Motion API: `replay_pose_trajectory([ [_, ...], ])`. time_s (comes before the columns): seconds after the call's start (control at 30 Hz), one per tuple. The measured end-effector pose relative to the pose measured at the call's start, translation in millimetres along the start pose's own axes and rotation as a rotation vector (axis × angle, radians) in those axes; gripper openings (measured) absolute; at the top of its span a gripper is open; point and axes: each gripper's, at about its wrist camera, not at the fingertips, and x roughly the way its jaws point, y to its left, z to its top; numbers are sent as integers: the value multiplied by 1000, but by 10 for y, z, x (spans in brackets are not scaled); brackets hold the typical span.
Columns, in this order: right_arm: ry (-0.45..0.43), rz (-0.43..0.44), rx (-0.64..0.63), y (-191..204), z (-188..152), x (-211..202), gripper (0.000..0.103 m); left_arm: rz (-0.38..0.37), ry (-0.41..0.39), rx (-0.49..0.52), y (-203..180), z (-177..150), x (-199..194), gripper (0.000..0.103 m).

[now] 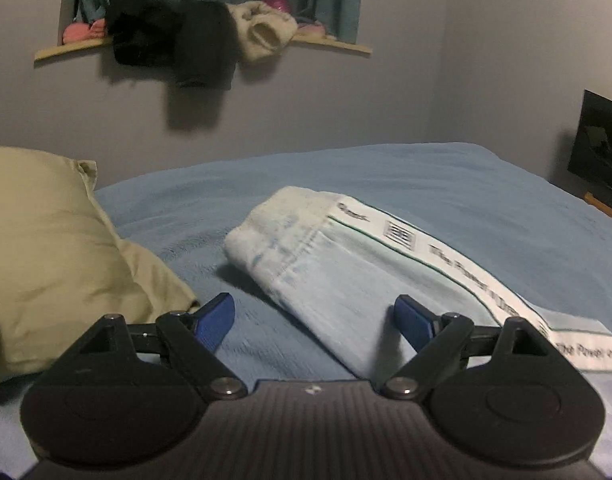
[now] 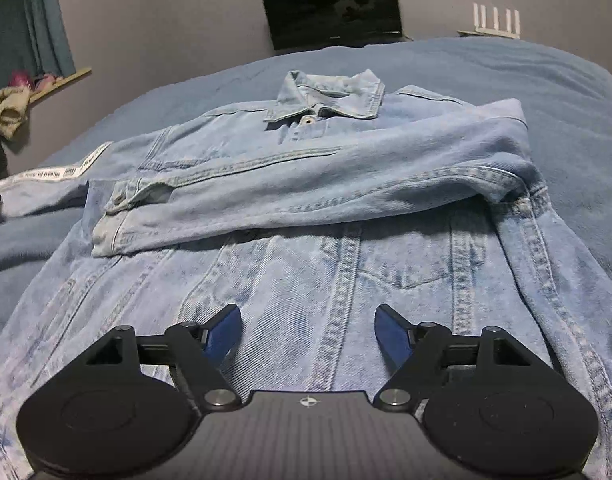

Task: Fold large clothes
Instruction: 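Grasp the other taped sleeve cuff with the left tool, then fold the held sleeve across the jacket body and open the left tool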

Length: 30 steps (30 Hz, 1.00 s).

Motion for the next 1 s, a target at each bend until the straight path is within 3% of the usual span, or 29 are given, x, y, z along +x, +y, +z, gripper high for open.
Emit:
replay_pose_trajectory([
  [0.3,-16,-3,-4,20,-19,58,81,-17,12,21,-10,51,349,84],
  [0.37,-19,-4,-7,31,-23,72,84,-40,6,23,-7,49,372,70],
  [0.57,-21,-4,-13,46,-24,87,85,-52,-22,36,-34,33,334,50],
  [0.7,-24,0,-9,37,-31,84,85,-75,-60,88,-140,3,168,30],
  [0.77,-26,0,-9,35,-42,89,85,-90,-87,111,-218,-21,60,27],
  [0.83,-25,-1,-9,47,-45,93,85,-121,-101,94,-265,-56,-89,24],
  [0.93,-24,-5,-13,54,-64,113,87,-230,-104,21,-284,-32,-305,22],
  [1.0,-24,-8,-14,57,-75,126,88,-290,-136,45,-396,-35,-541,21],
])
